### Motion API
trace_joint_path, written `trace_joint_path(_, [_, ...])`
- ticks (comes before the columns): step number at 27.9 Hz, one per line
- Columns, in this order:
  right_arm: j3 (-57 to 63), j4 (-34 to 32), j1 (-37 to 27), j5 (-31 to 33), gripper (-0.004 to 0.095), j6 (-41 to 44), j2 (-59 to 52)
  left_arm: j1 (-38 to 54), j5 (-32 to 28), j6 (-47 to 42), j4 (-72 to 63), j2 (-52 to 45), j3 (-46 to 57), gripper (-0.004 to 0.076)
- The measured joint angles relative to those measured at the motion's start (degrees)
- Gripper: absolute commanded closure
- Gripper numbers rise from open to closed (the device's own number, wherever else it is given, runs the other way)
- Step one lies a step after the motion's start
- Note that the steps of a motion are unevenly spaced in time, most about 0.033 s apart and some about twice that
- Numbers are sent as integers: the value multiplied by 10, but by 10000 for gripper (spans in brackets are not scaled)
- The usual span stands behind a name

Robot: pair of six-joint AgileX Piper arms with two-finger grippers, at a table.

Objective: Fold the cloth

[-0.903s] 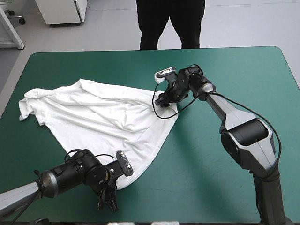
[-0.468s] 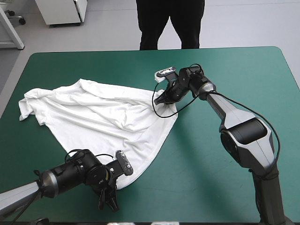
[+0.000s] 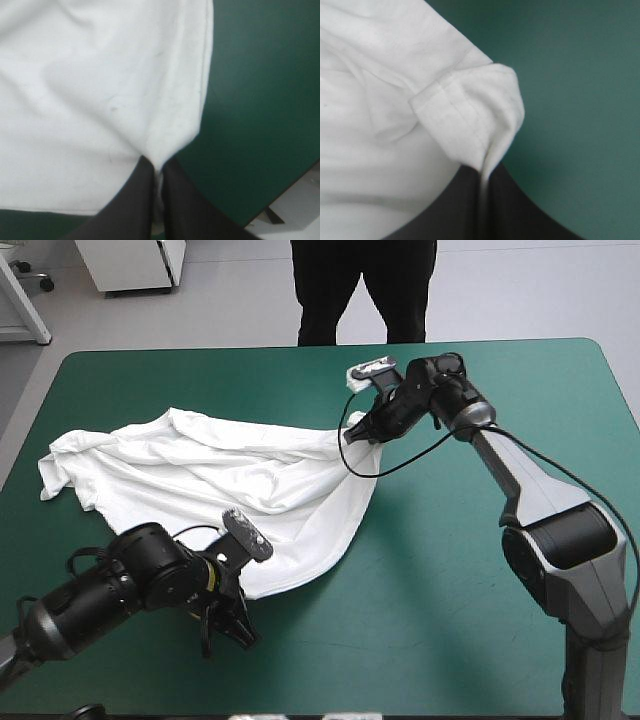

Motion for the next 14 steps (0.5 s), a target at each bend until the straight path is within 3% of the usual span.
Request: trace_joint_path(14, [-3, -4, -13, 2, 925, 2, -278, 0, 38, -14, 120, -18, -478, 733])
